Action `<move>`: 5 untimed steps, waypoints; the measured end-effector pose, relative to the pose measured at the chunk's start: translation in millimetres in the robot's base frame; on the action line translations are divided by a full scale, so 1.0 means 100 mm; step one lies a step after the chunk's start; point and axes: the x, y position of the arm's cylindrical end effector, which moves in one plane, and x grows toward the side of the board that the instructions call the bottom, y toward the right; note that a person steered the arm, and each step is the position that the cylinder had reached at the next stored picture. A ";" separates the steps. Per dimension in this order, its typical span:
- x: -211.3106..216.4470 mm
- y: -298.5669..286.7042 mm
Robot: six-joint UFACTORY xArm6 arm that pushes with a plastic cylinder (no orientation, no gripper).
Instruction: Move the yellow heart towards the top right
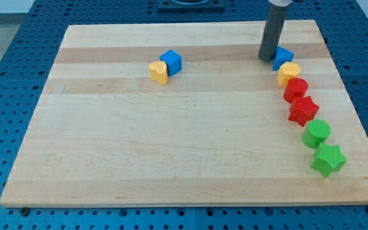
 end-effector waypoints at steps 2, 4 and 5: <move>0.00 0.06; 0.06 -0.41; 0.30 -0.63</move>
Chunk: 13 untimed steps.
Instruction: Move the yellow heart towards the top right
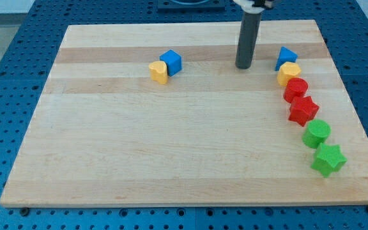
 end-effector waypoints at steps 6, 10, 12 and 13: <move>0.29 -2.11; 0.00 -1.09; -0.19 -0.50; -0.31 -0.25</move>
